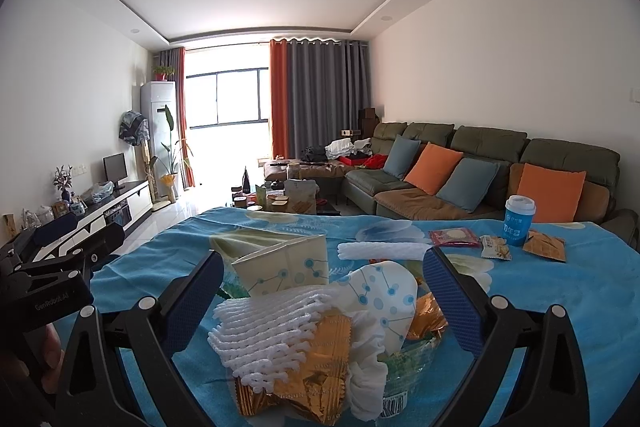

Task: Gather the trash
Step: 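Lower the left gripper onto the white foam net and close it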

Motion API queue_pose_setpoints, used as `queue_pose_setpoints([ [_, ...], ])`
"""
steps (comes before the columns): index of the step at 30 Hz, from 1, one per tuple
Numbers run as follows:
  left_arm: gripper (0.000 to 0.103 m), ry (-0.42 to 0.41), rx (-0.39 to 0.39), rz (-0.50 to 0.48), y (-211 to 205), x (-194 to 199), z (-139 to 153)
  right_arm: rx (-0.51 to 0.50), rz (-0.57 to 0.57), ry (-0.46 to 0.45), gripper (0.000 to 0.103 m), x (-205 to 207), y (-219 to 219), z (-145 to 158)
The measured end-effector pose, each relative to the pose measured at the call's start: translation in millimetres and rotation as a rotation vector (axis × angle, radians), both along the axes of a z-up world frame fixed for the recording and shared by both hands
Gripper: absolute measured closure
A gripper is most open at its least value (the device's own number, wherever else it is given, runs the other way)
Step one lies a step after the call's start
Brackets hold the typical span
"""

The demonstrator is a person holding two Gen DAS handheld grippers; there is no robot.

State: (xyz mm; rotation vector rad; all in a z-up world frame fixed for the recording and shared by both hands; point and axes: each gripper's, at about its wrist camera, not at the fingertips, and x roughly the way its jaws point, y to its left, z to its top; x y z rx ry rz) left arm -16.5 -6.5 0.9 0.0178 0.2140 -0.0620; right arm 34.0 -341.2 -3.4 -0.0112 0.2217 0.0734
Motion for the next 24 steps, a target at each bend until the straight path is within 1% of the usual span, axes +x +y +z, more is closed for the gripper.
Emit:
queue_pose_setpoints([
  [5,0.006,0.014,0.002,-0.015,0,2,-2,0.007,0.003,0.008,0.007,0,1,-2],
  [11,0.006,0.083,-0.013,-0.1,-3,13,-9,0.039,-0.005,0.031,0.007,-1,-4,-3],
  [17,0.006,0.221,-0.059,-0.292,-19,32,-21,0.073,-0.012,0.074,0.007,2,-13,-4],
  [24,0.007,0.415,-0.134,-0.491,-39,59,-49,0.107,0.01,0.141,0.007,8,-18,-10],
])
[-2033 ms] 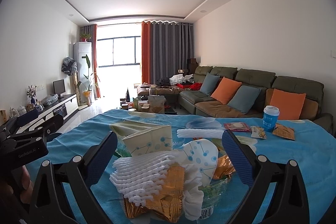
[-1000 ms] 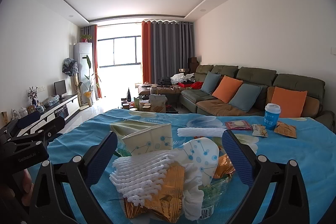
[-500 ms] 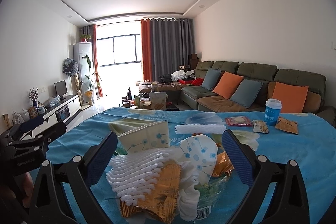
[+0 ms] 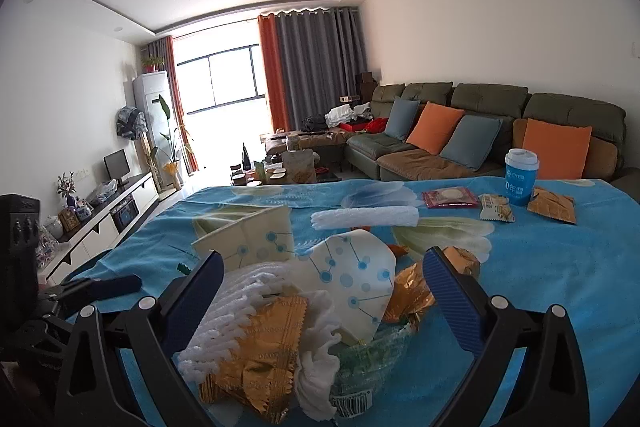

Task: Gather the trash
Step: 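Lower the left gripper onto the white foam net and close it, then grasp the white blue-dotted paper cup with the right gripper while the left holds the net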

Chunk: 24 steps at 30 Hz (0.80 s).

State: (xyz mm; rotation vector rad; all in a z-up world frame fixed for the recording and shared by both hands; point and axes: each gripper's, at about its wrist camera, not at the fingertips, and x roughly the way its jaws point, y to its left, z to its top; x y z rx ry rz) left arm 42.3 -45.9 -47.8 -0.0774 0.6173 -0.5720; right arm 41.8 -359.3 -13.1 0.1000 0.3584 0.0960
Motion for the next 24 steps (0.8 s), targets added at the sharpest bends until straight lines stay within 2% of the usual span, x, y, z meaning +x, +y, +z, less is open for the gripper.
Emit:
queue_pose_setpoints([
  [3,0.016,0.067,-0.018,-0.046,-9,9,-14,0.025,0.024,0.022,0.009,6,-9,-2],
  [5,0.02,0.118,-0.047,-0.089,-11,14,-22,0.042,0.044,0.043,0.017,7,-10,-5],
  [7,0.026,0.158,-0.083,-0.123,-12,20,-29,0.058,0.064,0.062,0.019,8,-12,-7],
  [10,0.045,0.196,-0.13,-0.161,-13,25,-36,0.079,0.091,0.086,0.025,9,-15,-8],
  [12,0.053,0.199,-0.127,-0.156,-16,29,-42,0.103,0.104,0.101,0.027,11,-21,-10],
  [17,0.094,0.222,-0.137,-0.17,-13,27,-43,0.125,0.128,0.125,0.038,10,-26,-12],
  [19,0.097,0.217,-0.146,-0.168,-8,26,-40,0.12,0.133,0.128,0.038,6,-25,-11],
  [24,0.097,0.18,-0.169,-0.17,2,16,-27,0.138,0.126,0.134,0.039,4,-33,-12],
])
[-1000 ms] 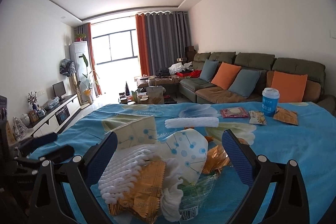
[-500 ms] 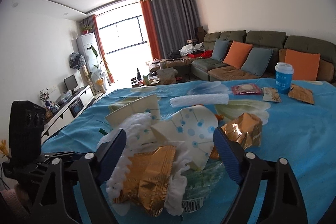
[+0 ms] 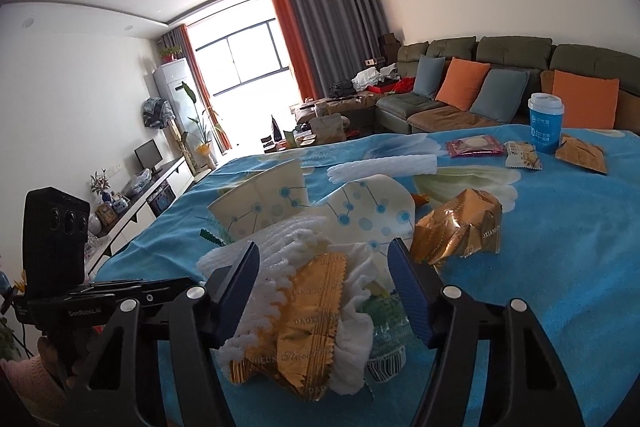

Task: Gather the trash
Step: 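Grasp the white blue-dotted paper cup with the right gripper while the left holds the net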

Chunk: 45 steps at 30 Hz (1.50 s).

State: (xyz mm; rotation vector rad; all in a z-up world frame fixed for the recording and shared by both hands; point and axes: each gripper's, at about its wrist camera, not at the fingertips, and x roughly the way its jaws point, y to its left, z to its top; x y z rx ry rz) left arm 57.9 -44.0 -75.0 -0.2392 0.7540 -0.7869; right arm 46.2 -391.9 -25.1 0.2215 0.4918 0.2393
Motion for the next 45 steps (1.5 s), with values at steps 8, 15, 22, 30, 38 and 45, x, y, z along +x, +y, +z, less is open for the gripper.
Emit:
queue_pose_setpoints([
  [8,0.048,0.069,-0.055,-0.05,3,6,-1,-0.01,0.038,0.006,0.05,4,3,-3],
  [15,0.062,0.115,-0.068,-0.09,-10,14,-8,-0.045,0.059,0.024,0.057,9,11,-7],
  [22,0.097,0.082,-0.063,-0.048,-1,11,-4,-0.042,0.072,0.014,0.057,11,11,2],
  [30,0.097,0.009,-0.101,0.021,32,-3,23,-0.066,0.117,-0.022,0.045,39,23,30],
  [38,0.097,-0.047,-0.087,0.085,74,-22,38,-0.072,0.176,0.031,0.039,83,30,31],
  [45,0.097,-0.07,-0.056,0.166,111,-39,43,-0.056,0.251,0.124,0.029,116,37,21],
])
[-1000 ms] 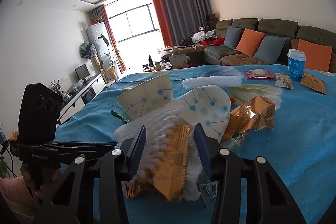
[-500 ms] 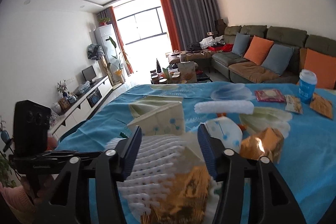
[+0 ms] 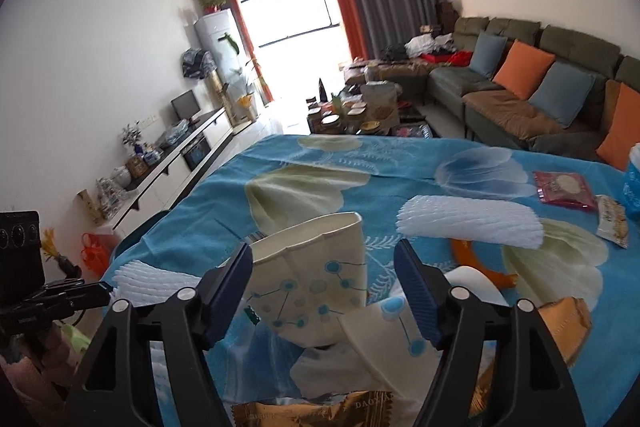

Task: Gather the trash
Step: 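Grasp the white blue-dotted paper cup with the right gripper while the left holds the net, then carry the net and cup to the teal bin and open both grippers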

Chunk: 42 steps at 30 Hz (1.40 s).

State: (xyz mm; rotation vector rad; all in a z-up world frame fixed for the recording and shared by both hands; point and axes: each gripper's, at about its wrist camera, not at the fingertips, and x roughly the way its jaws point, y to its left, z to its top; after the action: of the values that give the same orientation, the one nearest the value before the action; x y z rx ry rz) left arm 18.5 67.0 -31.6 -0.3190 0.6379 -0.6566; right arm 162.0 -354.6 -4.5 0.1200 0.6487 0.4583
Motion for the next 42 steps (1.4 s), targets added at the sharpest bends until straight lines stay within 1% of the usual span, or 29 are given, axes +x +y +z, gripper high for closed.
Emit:
queue_pose_setpoints([
  [2,0.097,0.007,0.005,0.023,9,-3,-1,-0.003,0.031,0.026,0.024,8,2,-2],
  [6,0.097,0.025,0.016,0.057,21,-6,-5,-0.018,0.111,0.092,0.024,21,11,-11],
  [9,0.097,0.033,0.023,0.078,26,-8,-8,-0.031,0.156,0.116,0.025,25,17,-17],
  [10,0.097,0.036,0.023,0.084,28,-7,-10,-0.041,0.167,0.117,0.028,25,21,-18],
  [11,0.097,0.038,0.024,0.093,31,-8,-10,-0.045,0.183,0.123,0.035,27,23,-19],
  [12,0.097,0.04,0.024,0.099,31,-10,-9,-0.05,0.193,0.126,0.04,27,26,-20],
  [13,0.097,0.041,0.025,0.106,34,-10,-9,-0.06,0.2,0.125,0.048,26,28,-19],
  [16,0.097,0.041,0.026,0.126,41,-12,-9,-0.081,0.219,0.13,0.078,25,34,-21],
  [17,0.097,0.04,0.025,0.132,42,-11,-9,-0.077,0.219,0.126,0.083,25,35,-21],
  [24,0.097,0.027,0.023,0.17,57,-16,-7,-0.084,0.21,0.103,0.085,17,34,-13],
  [34,0.097,-0.02,0.027,0.221,81,-27,11,-0.042,0.179,0.014,0.086,-3,34,25],
  [37,0.097,-0.04,0.028,0.241,89,-32,18,-0.032,0.197,-0.008,0.086,-8,44,33],
  [42,0.097,-0.069,0.046,0.285,106,-42,28,-0.008,0.252,-0.022,0.086,-10,69,39],
])
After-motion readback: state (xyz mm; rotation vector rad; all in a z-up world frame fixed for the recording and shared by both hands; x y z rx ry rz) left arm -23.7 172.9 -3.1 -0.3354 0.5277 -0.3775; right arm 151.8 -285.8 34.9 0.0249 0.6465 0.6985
